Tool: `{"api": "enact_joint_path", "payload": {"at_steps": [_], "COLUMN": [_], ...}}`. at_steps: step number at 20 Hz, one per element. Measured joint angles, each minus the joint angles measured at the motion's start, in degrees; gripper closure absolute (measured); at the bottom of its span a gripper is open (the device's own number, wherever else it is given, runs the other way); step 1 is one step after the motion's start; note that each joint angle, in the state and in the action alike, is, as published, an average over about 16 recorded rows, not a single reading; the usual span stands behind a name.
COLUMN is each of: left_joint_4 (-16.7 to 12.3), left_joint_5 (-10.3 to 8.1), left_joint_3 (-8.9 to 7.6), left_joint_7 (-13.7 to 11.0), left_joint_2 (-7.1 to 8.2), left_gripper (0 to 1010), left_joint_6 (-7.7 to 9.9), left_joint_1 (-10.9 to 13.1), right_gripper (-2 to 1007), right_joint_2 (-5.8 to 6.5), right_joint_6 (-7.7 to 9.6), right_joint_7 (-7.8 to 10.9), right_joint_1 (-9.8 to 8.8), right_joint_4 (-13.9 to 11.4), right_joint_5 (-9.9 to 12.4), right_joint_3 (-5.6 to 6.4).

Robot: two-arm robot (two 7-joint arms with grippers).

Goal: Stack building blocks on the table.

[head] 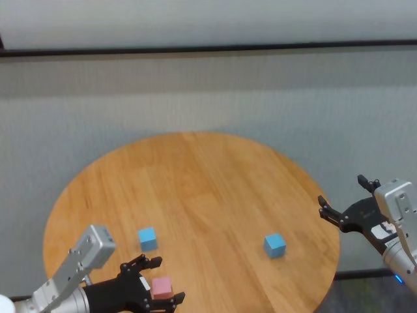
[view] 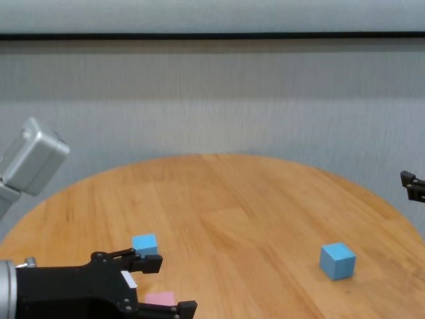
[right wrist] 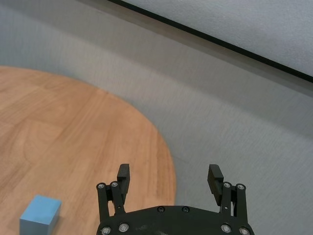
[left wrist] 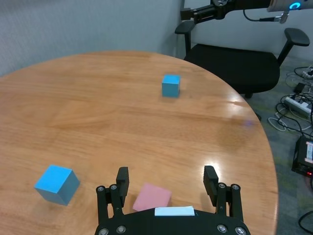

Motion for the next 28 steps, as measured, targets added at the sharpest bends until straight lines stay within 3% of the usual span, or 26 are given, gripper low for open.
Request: {"api": "enact_joint_path", "payload": {"at_steps": [8,22,28], "left_joint_4": [2.46,4.50,5.50], "left_joint_5": [0.35,-1.97,-1.50], "left_joint_3": [0.21,-0.25,0.23], "left_joint_7": [-0.19,-1.43,-1.22], "left_joint_2": [-1.01,-1.86,-2.21], "left_gripper": [7,7,7], "left_joint_6": [-0.42,-0.32,-0.68], "left_joint_1": [-0.93,-1.20,-1.60], "right_gripper": [0,0,0], "right_joint_2": [0.00,0.00,0.00], "right_joint_6": [0.00,0.00,0.00], "right_joint_7": [0.00,0.00,0.00], "right_joint_1": [0.00,0.00,0.00], "right_joint_4": [0.00,0.00,0.00], "right_joint_5": [0.00,0.00,0.00], "right_joint_3": [0.00,0.00,0.00]}}
